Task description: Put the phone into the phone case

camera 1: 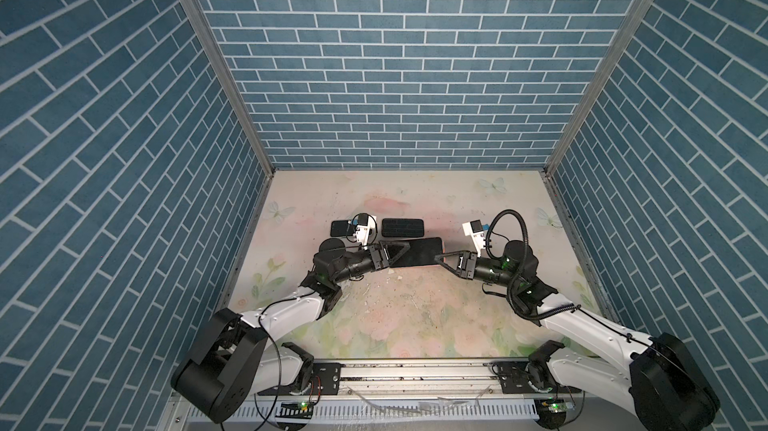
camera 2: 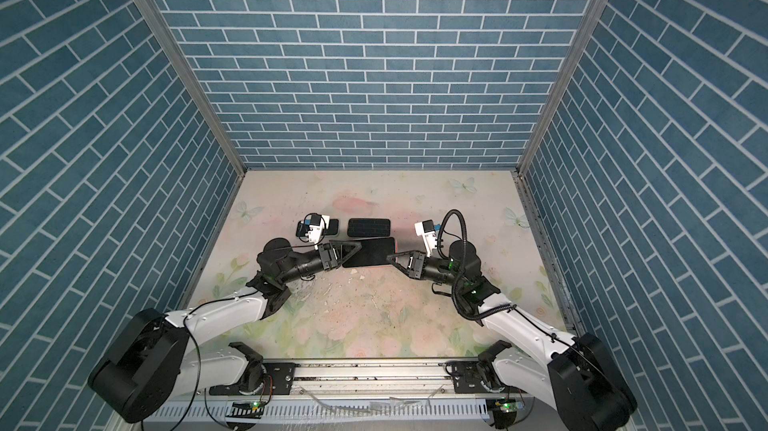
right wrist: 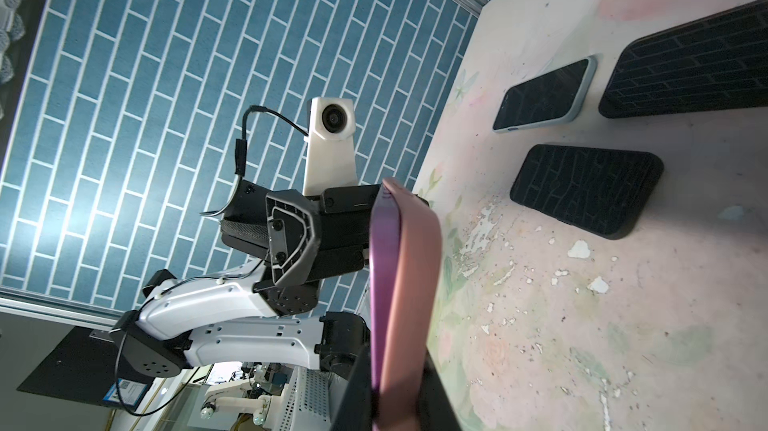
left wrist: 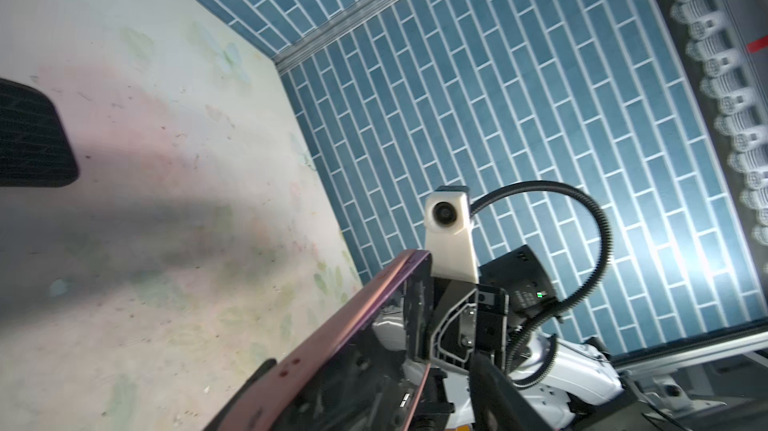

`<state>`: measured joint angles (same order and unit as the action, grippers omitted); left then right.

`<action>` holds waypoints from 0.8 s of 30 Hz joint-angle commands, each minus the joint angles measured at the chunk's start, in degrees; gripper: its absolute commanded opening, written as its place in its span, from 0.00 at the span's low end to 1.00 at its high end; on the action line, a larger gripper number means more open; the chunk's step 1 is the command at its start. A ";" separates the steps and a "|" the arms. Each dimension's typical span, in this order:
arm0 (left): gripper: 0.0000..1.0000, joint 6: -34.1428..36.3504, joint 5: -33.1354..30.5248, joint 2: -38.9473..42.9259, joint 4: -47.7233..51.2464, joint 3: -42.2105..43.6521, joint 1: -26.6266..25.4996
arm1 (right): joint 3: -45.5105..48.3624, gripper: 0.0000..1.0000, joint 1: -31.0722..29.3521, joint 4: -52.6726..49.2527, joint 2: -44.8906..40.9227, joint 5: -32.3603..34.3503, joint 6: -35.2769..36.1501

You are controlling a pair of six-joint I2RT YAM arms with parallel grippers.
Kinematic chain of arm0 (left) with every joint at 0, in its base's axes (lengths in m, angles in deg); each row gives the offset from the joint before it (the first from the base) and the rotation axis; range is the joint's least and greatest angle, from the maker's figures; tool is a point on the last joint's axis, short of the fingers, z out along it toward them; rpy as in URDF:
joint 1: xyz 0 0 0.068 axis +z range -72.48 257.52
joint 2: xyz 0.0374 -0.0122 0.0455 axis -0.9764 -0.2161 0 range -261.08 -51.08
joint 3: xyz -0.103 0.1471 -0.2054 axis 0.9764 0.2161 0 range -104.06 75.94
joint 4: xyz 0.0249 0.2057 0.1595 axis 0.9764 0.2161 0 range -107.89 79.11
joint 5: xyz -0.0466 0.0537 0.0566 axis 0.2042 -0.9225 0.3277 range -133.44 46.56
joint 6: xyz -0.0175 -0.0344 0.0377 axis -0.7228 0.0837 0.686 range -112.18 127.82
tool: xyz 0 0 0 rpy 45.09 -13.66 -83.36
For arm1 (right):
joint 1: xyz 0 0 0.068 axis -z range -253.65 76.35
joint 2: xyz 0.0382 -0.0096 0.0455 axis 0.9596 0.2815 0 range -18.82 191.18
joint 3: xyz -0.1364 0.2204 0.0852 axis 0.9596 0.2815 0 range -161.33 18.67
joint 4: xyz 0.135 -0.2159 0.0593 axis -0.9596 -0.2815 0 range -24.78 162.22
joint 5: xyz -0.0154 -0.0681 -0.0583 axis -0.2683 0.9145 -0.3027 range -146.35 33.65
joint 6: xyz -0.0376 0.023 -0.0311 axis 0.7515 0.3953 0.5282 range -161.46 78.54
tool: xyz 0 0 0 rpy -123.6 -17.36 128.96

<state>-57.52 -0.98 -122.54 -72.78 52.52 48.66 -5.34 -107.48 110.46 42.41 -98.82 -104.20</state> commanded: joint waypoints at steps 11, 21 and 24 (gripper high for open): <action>0.31 -5.01 0.17 -2.08 -14.12 0.83 -1.68 | 0.80 0.00 0.16 15.66 5.29 2.53 -5.73; 0.07 -6.46 -0.16 -3.41 -16.58 1.01 -1.91 | 0.45 0.19 1.00 24.30 9.52 2.08 -7.84; 0.05 -6.58 -0.17 -3.63 -16.57 1.28 -2.00 | -0.86 0.29 1.87 25.32 9.87 1.96 -8.08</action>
<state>-64.84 -2.45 -125.77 -86.27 53.46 47.39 -4.45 -106.49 131.20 51.89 -98.12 -112.07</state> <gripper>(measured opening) 0.133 0.274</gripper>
